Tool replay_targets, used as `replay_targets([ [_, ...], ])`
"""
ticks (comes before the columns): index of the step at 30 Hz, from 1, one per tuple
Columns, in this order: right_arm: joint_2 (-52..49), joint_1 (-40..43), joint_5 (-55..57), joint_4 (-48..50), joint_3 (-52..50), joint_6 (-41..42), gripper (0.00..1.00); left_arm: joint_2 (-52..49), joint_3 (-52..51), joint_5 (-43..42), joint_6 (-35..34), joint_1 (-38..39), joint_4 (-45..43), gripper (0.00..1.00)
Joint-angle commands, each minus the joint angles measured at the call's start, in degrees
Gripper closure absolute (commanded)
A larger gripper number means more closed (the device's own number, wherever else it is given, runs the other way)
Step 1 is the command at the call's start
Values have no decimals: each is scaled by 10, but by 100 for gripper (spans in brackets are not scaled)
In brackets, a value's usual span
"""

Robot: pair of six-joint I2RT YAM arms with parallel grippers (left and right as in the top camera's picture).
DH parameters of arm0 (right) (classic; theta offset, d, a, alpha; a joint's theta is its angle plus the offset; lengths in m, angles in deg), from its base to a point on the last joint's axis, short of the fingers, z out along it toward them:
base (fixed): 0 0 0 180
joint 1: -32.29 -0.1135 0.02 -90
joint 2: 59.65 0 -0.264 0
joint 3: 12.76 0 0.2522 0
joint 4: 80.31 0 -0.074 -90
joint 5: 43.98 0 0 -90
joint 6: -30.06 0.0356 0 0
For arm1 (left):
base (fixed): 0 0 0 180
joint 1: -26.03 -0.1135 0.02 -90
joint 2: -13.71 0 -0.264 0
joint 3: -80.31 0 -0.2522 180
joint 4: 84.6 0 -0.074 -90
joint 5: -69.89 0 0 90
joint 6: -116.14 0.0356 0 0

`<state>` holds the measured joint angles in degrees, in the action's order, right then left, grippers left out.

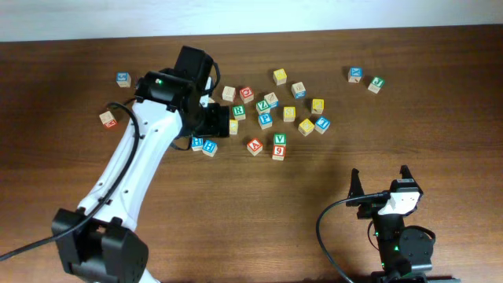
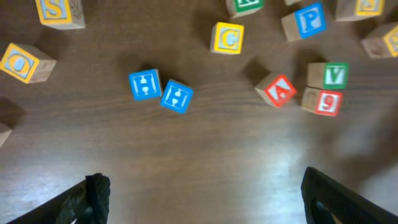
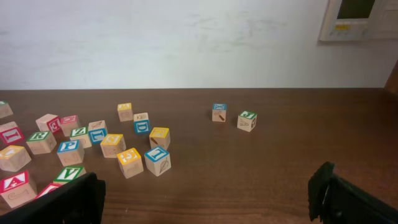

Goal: Spell out RSS

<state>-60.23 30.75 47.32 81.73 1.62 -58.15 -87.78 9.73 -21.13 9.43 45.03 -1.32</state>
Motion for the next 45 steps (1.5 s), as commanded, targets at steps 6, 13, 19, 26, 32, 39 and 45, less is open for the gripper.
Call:
replay_targets([
  [6, 3, -2, 7, -3, -3, 6, 2, 1, -89, -18, -8, 0, -114, 11],
  [13, 3, -2, 7, -3, -3, 6, 2, 1, -73, -60, -8, 0, -184, 7],
  [19, 3, -2, 7, -3, -3, 6, 2, -27, 40, -67, -47, 0, -104, 6],
  [26, 3, -2, 7, -3, -3, 6, 2, -130, 83, 25, -153, 2, -122, 3],
  [32, 3, -2, 7, -3, -3, 6, 2, -191, 83, 117, -217, 42, -202, 7],
  [39, 3, -2, 7, -3, -3, 6, 2, -263, 83, 176, -214, 68, -251, 24],
  [45, 3, -2, 7, -3, -3, 6, 2, -286, 83, 59, -86, 38, -283, 21],
])
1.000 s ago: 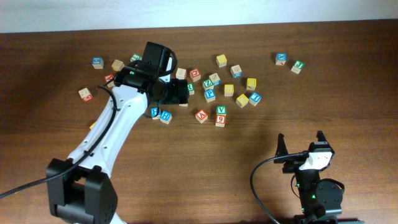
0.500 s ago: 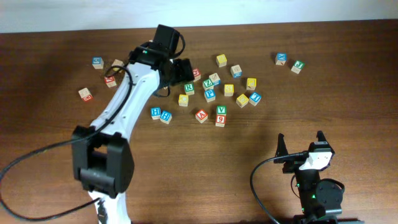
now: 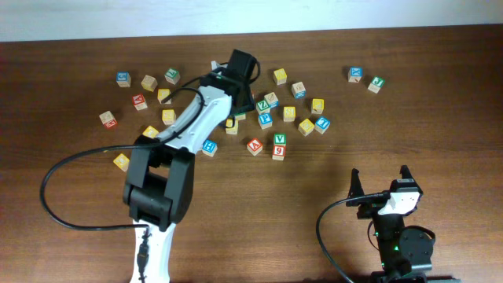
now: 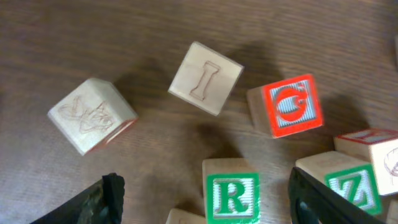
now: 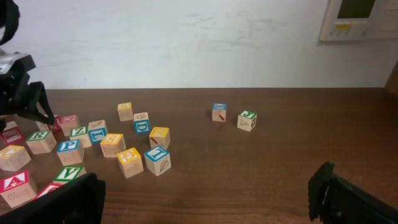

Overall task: Spell out RSS
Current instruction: 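Lower the left gripper and grasp the green R block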

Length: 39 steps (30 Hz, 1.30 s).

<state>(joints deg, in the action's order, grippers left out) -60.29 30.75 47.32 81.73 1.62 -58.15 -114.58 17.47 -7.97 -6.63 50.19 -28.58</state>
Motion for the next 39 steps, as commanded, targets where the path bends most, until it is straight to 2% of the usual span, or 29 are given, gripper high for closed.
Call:
replay_targets([
  [1, 3, -2, 7, -3, -3, 6, 2, -20, 5, -89, 74, -16, -11, 20],
  [4, 3, -2, 7, -3, -3, 6, 2, -23, 5, -94, 74, -14, -11, 23],
  [5, 3, -2, 7, -3, -3, 6, 2, -23, 5, -94, 74, -11, -11, 28],
  [8, 3, -2, 7, -3, -3, 6, 2, -25, 5, -94, 73, -9, -7, 34],
  [12, 3, -2, 7, -3, -3, 6, 2, -33, 5, -76, 42, -9, 0, 34],
  [16, 3, -2, 7, -3, -3, 6, 2, -35, 5, -69, 39, -9, -2, 39],
  [23, 3, -2, 7, -3, -3, 6, 2, -56, 5, -58, 35, -9, -2, 39],
  [27, 3, -2, 7, -3, -3, 6, 2, -56, 7, -42, 35, -9, -2, 55],
  [31, 3, -2, 7, -3, -3, 6, 2, -56, 10, -42, 35, -9, -2, 63],
  [33, 3, -2, 7, -3, -3, 6, 2, -56, 12, -34, 35, -9, -3, 63],
  [35, 3, -2, 7, -3, -3, 6, 2, -56, 12, -4, 35, -9, -6, 51],
  [37, 3, -2, 7, -3, -3, 6, 2, -56, 12, 19, 36, -10, -7, 48],
  [38, 3, -2, 7, -3, -3, 6, 2, -56, 12, 23, 42, -10, -7, 49],
  [39, 3, -2, 7, -3, -3, 6, 2, -56, 12, 23, 42, -10, -7, 54],
])
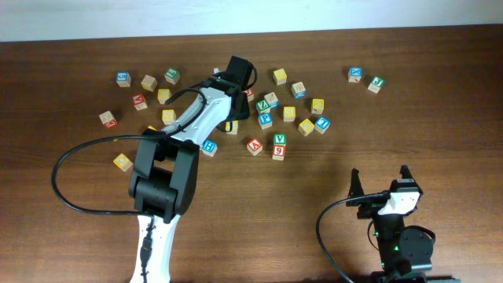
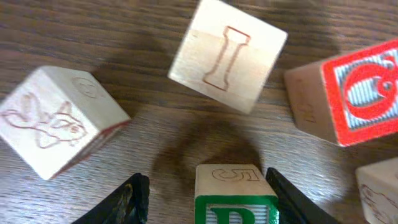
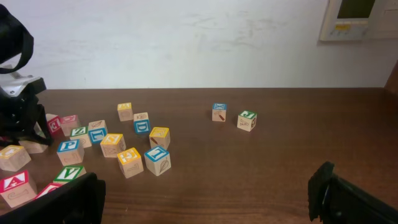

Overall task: Spell out RSS
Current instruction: 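Lower the left gripper and grasp the green R block, then carry the green R block toward the front and place it down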

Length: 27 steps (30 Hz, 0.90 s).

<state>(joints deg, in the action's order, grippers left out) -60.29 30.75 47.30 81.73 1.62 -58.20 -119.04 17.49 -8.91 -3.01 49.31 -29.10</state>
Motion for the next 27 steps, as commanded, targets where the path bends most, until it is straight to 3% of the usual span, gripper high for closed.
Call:
replay_targets([
  [1, 3, -2, 7, -3, -3, 7, 2, -12, 12, 32, 6, -1, -2, 62],
  [2, 3, -2, 7, -3, -3, 7, 2, -12, 12, 32, 5, -1, -2, 67],
  [14, 3, -2, 7, -3, -3, 7, 2, -11, 12, 32, 5, -1, -12, 73],
  [15, 3, -2, 7, -3, -3, 7, 2, -8, 12, 32, 6, -1, -12, 80],
  [16, 3, -2, 7, -3, -3, 7, 2, -6, 12, 32, 5, -1, -12, 81],
  [22, 3, -2, 7, -3, -3, 7, 2, 41, 12, 32, 5, -1, 2, 79],
  [27, 3, -2, 7, -3, -3, 7, 2, 133, 12, 30, 5, -1, 83, 79],
])
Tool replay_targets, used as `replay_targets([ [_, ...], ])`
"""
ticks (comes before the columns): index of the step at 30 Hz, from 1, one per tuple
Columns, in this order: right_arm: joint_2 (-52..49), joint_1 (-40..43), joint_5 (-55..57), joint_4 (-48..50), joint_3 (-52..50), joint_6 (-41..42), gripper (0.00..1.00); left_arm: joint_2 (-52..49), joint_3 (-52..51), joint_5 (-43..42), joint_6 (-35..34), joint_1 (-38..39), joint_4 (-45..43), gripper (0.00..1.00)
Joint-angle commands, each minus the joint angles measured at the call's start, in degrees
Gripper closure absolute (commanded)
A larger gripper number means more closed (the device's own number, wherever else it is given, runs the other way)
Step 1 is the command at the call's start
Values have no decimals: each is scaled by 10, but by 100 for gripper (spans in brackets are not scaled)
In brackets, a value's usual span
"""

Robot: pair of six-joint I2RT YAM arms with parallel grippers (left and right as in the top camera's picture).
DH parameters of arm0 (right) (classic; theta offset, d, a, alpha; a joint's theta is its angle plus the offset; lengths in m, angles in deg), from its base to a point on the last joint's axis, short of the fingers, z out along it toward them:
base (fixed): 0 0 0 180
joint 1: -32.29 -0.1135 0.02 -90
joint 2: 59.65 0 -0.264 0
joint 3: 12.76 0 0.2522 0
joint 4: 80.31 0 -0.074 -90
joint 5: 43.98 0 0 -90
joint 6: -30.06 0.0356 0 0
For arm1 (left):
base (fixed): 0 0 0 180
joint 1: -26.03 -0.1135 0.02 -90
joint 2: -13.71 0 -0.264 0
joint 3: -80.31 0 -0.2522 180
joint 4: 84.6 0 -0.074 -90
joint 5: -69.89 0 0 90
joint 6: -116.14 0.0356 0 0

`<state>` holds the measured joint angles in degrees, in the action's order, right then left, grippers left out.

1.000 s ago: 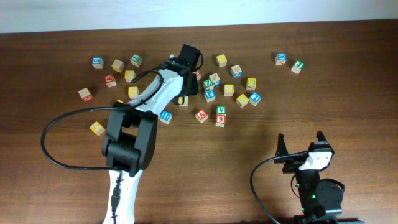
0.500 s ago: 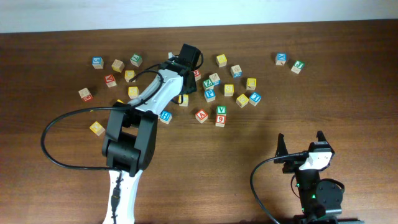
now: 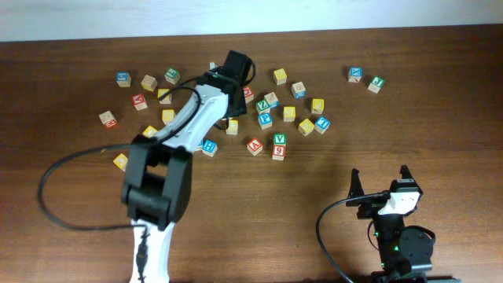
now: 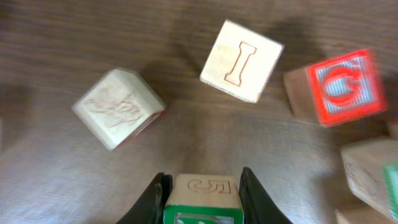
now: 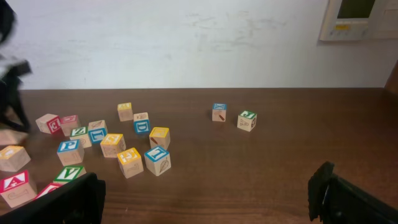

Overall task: Spell out RSS
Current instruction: 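Carry the green R block toward the front and place it down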

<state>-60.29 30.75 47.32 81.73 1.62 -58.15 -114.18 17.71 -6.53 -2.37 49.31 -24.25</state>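
Note:
The green R block (image 4: 202, 198) sits between the fingers of my left gripper (image 4: 202, 186), which is shut on it and holds it above the table; its top edge shows a carved 5. In the overhead view the left gripper (image 3: 227, 96) is at the left side of the block cluster and the arm hides the R block. Below it lie a plain I block (image 4: 241, 60), a red G block (image 4: 341, 87) and a picture block (image 4: 118, 107). No S block can be read out. My right gripper (image 5: 205, 193) rests open near the front right (image 3: 380, 179).
Several letter blocks are scattered across the far half of the table (image 3: 299, 106), with a pair at the far right (image 3: 365, 79) and several more at the far left (image 3: 141, 90). A black cable (image 3: 71, 169) loops beside the left arm.
The left jaws stood open on either side of the green R block on the table. Now they are shut on it, and the blocks below look smaller, so the gripper has risen. Right arm unchanged.
The left gripper was open over two blue blocks at the cluster's near left. Then it was over the I, G and R blocks. Then it was low with its fingers either side of the R. Now it holds the R above the table.

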Motion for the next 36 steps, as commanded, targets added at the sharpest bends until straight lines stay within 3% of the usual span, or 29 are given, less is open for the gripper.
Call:
replay_targets([
  [1, 3, -2, 7, -3, -3, 6, 2, 108, 10, -3, -1, -1, 63, 78],
  [7, 3, -2, 7, -3, -3, 6, 2, 156, 5, -127, -2, 0, 219, 79],
  [10, 3, -2, 7, -3, -3, 6, 2, 155, -42, -167, -2, 3, 250, 77],
  [18, 3, -2, 7, -3, -3, 6, 2, 155, -206, -175, -8, 67, 205, 78],
  [22, 3, -2, 7, -3, -3, 6, 2, 155, -223, -162, -23, 109, 181, 76],
  [26, 3, -2, 7, -3, -3, 6, 2, 154, -249, -96, -92, 114, 141, 74],
  [33, 3, -2, 7, -3, -3, 6, 2, 154, -295, -112, -98, 115, 87, 70],
  [36, 3, -2, 7, -3, -3, 6, 2, 154, -295, -113, -98, 115, 90, 64],
])
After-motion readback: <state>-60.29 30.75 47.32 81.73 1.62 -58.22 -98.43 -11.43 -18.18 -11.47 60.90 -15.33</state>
